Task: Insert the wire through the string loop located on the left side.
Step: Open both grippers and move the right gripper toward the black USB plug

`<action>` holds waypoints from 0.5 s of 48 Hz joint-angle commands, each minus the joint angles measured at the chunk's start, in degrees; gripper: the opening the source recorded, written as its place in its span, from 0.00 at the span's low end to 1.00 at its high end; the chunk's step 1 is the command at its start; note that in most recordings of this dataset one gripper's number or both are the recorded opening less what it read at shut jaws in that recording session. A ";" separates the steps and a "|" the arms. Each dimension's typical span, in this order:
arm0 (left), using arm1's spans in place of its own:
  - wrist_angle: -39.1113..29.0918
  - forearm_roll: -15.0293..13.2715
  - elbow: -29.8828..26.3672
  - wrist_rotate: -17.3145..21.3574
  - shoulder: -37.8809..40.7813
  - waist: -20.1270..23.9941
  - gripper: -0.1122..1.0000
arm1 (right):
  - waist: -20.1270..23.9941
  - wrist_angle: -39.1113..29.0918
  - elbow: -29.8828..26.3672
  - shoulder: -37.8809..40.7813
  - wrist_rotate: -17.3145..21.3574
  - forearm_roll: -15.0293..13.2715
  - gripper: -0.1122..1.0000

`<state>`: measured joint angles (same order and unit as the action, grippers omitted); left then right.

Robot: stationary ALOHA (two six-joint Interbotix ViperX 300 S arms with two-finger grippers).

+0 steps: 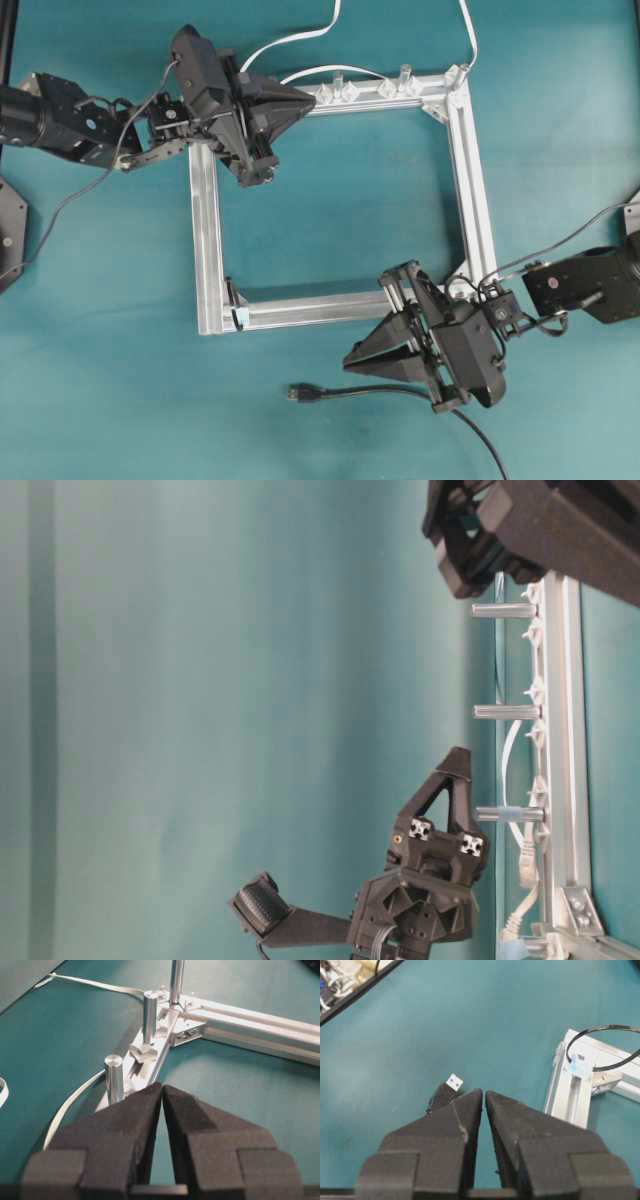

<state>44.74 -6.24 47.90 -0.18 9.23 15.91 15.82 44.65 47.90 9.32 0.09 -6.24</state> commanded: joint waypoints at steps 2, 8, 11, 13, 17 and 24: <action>-3.34 2.64 -1.23 0.62 -3.60 -0.09 0.24 | 0.09 0.09 -1.23 -0.26 0.26 0.97 0.28; -7.47 2.81 -1.14 1.14 -6.59 0.09 0.10 | 0.09 -0.62 -1.67 -0.26 0.18 3.87 0.10; -8.44 2.81 -0.88 2.11 -7.82 0.00 0.10 | 0.09 -0.70 -1.76 -0.26 0.09 4.04 0.09; -8.88 2.81 -0.53 2.55 -8.44 -0.18 0.10 | 0.09 -0.62 -1.76 -0.26 0.09 4.04 0.09; -9.32 2.81 0.18 2.99 -9.58 -0.26 0.10 | 0.26 -0.70 -1.85 -0.35 0.09 4.04 0.09; -10.63 2.81 0.62 2.72 -9.93 -0.62 0.10 | 0.62 -0.79 -1.85 -0.26 0.09 4.04 0.09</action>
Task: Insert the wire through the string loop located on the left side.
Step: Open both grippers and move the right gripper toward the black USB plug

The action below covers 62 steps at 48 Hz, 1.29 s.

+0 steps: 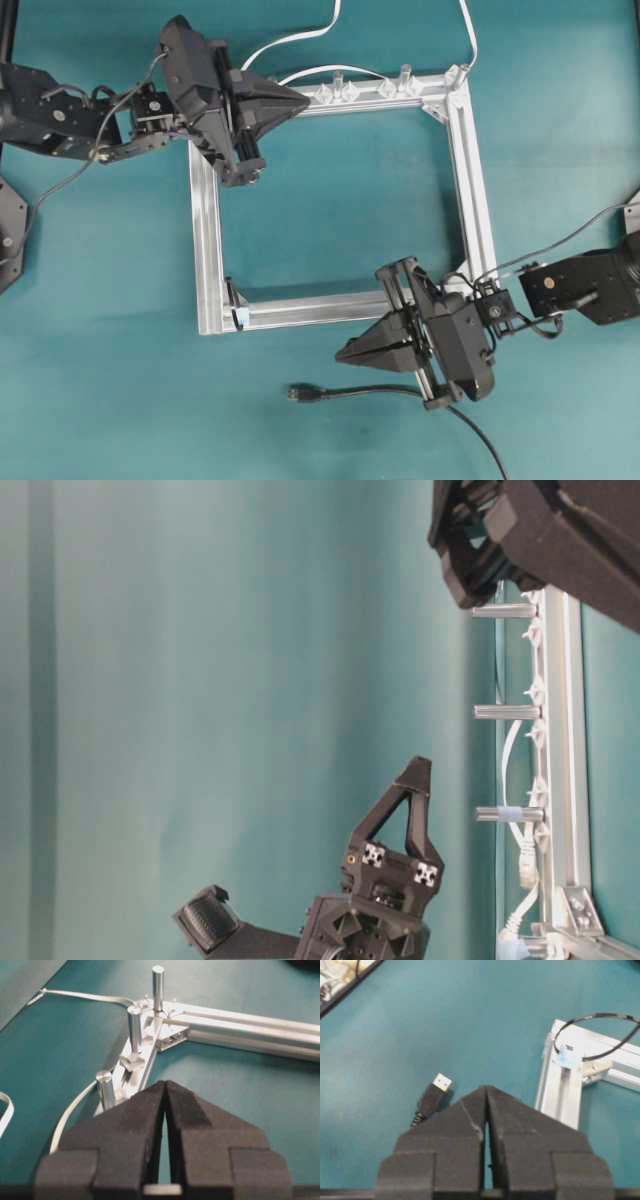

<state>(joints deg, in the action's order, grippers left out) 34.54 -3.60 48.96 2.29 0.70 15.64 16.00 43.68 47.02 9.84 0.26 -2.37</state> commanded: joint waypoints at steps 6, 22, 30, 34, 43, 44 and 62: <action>-1.93 0.18 -0.88 0.26 -1.32 -0.79 0.10 | 0.53 -0.09 -1.05 -0.79 -0.09 0.18 0.09; -7.56 0.18 -1.23 0.18 -2.55 -1.76 0.27 | 0.70 -3.43 -1.58 -0.79 -0.09 0.18 0.10; -9.76 0.18 -1.23 0.26 -5.10 -1.76 0.67 | 0.79 -3.16 -1.58 -0.79 -0.18 0.18 0.42; -10.37 0.18 -1.05 0.35 -6.24 -1.76 0.78 | 0.79 -3.16 -1.67 -0.79 -0.18 0.18 0.65; -12.22 0.18 -1.05 0.26 -6.77 -1.76 0.80 | 0.79 -3.16 -1.67 -0.79 -0.18 0.26 0.89; -12.48 0.18 -1.05 0.18 -6.68 -1.76 0.80 | 0.79 -3.16 -1.67 -0.79 -0.18 0.44 0.89; -14.33 0.18 -1.32 0.18 -7.03 -1.76 0.80 | 2.37 -3.43 -2.37 -0.79 -0.70 8.00 0.89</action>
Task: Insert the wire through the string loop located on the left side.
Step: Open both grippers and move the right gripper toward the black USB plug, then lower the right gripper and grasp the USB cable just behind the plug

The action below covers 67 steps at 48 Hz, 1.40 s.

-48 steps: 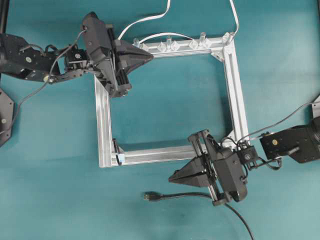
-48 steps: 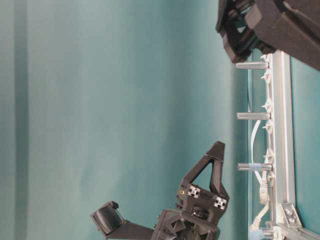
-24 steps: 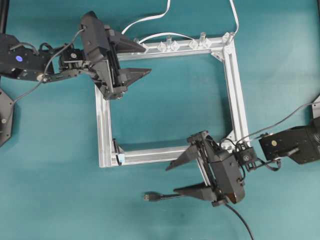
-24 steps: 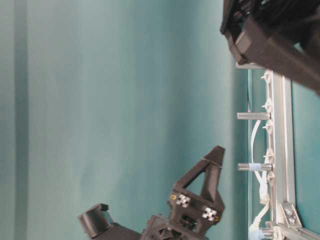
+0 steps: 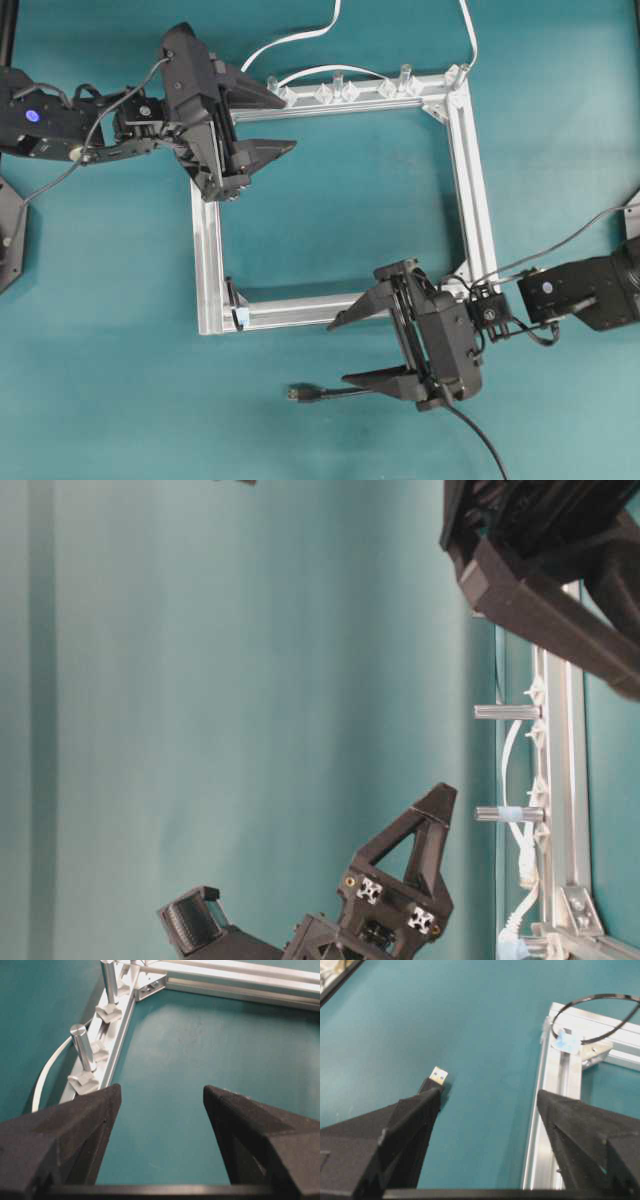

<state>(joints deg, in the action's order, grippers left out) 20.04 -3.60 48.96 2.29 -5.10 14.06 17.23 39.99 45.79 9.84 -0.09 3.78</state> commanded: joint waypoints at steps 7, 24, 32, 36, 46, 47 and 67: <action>0.18 0.18 -0.97 0.18 -1.14 -0.18 0.80 | 3.25 0.18 -1.14 -0.70 -2.46 6.86 0.89; 0.18 0.18 -0.35 0.18 -1.23 -0.35 0.80 | 8.26 1.67 -1.58 0.35 -12.74 23.82 0.89; 0.18 0.18 -0.26 0.18 -1.14 -0.70 0.80 | 10.02 3.25 -2.55 1.23 -14.33 28.39 0.89; 0.18 0.18 -0.18 0.18 -1.14 -0.88 0.80 | 10.46 3.34 -3.34 1.93 -14.33 29.27 0.89; 0.18 0.18 0.09 0.18 -1.23 -1.58 0.80 | 10.90 3.34 -5.80 4.31 -14.33 29.44 0.89; 0.18 0.18 0.09 0.18 -1.23 -1.58 0.80 | 10.90 3.25 -5.98 4.48 -14.33 29.44 0.89; 0.18 0.18 1.05 0.09 -1.41 -2.72 0.80 | 11.60 0.97 -7.91 8.35 -14.33 29.53 0.89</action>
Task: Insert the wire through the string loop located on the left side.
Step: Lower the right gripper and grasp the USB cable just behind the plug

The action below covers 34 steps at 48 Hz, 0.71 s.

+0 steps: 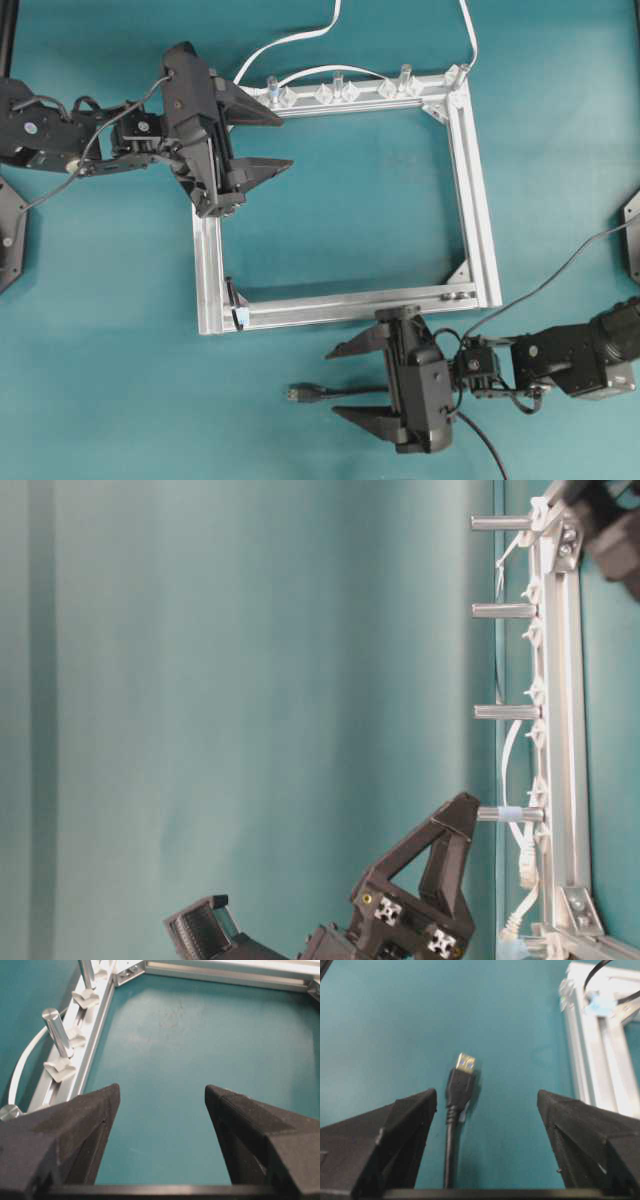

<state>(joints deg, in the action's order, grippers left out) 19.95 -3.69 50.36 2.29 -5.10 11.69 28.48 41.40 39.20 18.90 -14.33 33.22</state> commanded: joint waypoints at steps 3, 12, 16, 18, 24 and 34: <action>0.26 0.26 -0.18 0.09 -1.41 -0.44 0.80 | 0.35 -1.05 -1.85 -0.18 0.00 0.09 0.89; 0.26 0.26 0.18 0.09 -1.58 -0.70 0.80 | 0.35 -1.32 -2.72 1.49 0.00 0.35 0.89; 0.26 0.26 0.09 0.09 -1.67 -0.88 0.80 | 0.35 -1.49 -3.08 2.11 0.09 1.05 0.89; 0.26 0.26 0.18 0.09 -1.67 -0.97 0.80 | 0.35 -1.58 -3.25 2.46 0.09 1.49 0.89; 0.26 0.26 0.18 0.09 -1.67 -1.32 0.80 | 0.35 -1.58 -3.34 3.08 0.09 2.64 0.89; -0.35 0.26 0.35 0.09 -1.67 -1.85 0.80 | 0.35 -1.58 -2.99 3.16 0.09 2.99 0.89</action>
<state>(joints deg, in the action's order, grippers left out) 19.69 -3.60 51.06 2.29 -5.63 10.11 28.56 39.64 36.83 23.20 -14.33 36.04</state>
